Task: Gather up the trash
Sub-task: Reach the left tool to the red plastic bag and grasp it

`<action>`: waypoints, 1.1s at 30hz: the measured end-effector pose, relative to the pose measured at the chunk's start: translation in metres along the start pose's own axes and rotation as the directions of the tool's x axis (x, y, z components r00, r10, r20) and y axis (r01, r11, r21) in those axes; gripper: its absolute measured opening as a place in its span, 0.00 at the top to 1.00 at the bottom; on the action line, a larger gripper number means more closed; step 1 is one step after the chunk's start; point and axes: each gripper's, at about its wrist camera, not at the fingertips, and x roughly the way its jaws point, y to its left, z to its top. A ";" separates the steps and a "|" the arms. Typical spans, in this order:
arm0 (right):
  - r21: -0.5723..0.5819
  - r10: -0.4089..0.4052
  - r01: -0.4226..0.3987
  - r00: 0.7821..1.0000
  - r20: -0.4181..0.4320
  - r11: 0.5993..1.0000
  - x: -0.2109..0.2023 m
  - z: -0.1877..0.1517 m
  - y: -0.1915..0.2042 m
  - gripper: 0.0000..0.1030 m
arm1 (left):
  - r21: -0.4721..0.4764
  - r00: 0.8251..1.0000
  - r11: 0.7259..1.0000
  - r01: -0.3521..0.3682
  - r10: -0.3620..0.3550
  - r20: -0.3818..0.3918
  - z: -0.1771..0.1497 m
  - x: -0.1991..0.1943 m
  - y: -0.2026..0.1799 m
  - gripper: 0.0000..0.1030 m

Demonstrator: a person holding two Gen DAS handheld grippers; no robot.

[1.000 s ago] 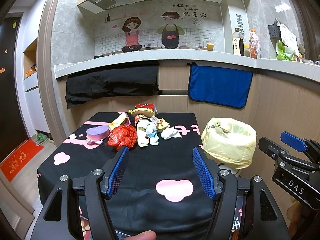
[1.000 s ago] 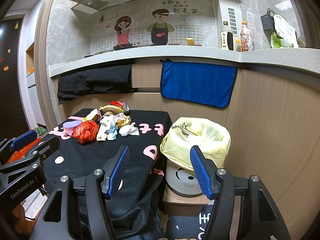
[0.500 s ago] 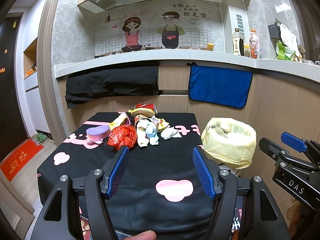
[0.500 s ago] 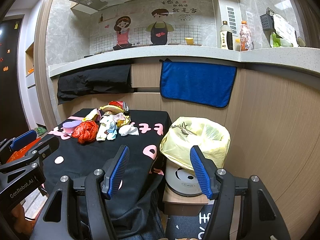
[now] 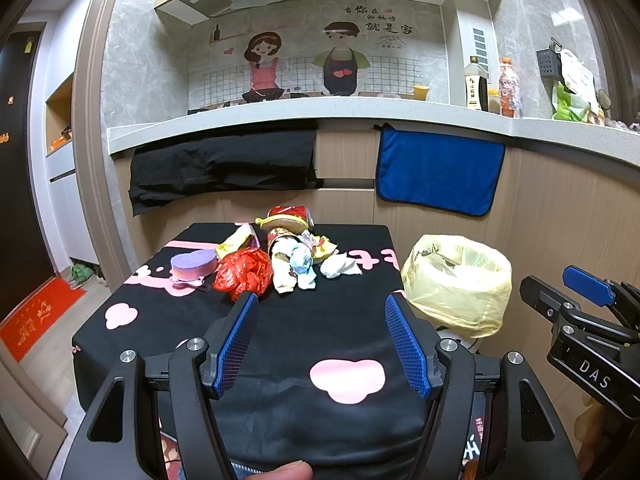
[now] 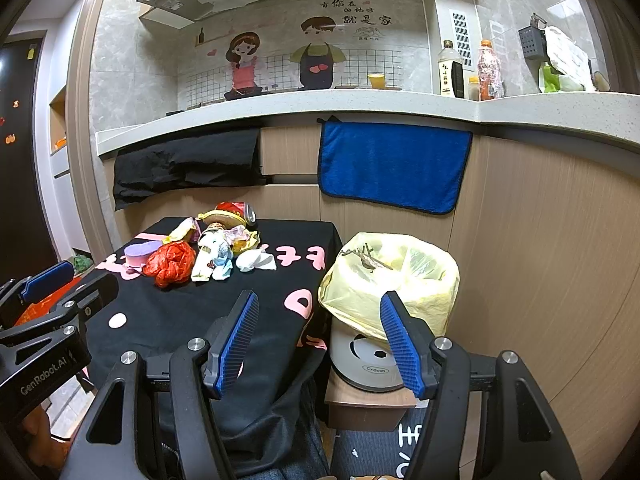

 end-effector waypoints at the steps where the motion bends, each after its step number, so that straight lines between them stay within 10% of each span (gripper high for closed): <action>1: 0.001 0.000 0.000 1.000 0.000 1.000 0.000 0.000 0.000 0.41 | -0.002 1.000 1.000 0.000 0.000 -0.002 0.001 -0.001 0.000 0.35; 22: -0.017 0.093 -0.094 0.995 -0.039 0.995 0.108 0.044 0.026 0.41 | -0.133 0.997 0.991 -0.018 0.008 -0.078 0.021 0.127 0.125 0.35; 33: -0.061 0.149 -0.162 0.972 -0.181 0.985 0.207 0.045 0.073 0.41 | -0.210 0.972 0.972 0.105 -0.145 -0.187 0.025 0.243 0.190 0.33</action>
